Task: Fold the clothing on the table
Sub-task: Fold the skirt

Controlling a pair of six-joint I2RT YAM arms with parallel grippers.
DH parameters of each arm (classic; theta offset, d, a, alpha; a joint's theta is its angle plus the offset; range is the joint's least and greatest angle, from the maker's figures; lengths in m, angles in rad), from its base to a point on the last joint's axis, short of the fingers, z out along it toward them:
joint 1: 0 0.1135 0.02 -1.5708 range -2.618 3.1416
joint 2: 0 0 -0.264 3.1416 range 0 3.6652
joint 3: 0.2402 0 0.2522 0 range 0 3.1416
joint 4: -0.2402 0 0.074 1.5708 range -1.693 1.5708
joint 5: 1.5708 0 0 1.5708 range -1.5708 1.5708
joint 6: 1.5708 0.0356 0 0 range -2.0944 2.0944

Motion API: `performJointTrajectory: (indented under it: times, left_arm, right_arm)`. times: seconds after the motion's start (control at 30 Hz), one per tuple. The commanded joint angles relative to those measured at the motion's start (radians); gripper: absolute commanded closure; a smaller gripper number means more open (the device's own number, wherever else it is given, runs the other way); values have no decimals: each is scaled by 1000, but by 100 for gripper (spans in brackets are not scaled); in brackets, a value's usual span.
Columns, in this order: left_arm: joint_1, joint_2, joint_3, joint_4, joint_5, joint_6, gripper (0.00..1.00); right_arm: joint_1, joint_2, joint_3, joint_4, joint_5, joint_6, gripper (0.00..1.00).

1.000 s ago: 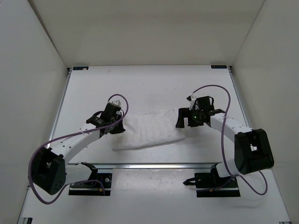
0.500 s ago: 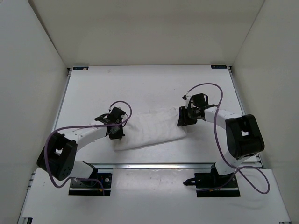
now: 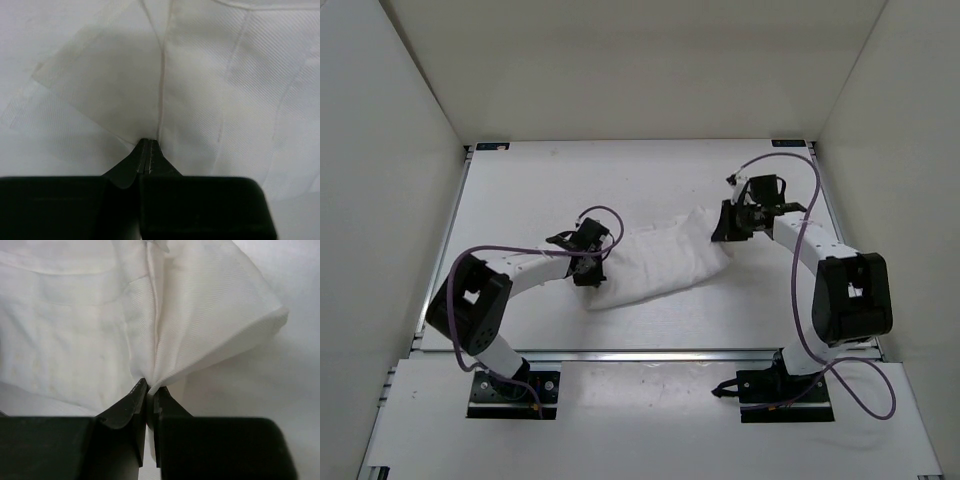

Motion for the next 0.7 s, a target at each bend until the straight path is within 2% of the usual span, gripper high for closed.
performJointTrajectory:
  times: [0.0,0.13,0.37,0.47,0.67]
  left_arm:
    - [-34,79,62,62,61,1,100]
    - [-60,192,182,92,107,2,100]
    - [-77,370,355,126,176,-1,100]
    - [-65,412,389,146,215,-17,100]
    - [-67,423,365,203,282,-42,100]
  right_arm:
    - [35,-88,158,-35,-11,-17,100]
    - [114,-85,264,-67,-14,-5,100]
    - [312,-46,279,-44,-20,92,100]
    - [373,-21,267,-3,-36,128,100]
    - [433,39,249,65,-69,194,100]
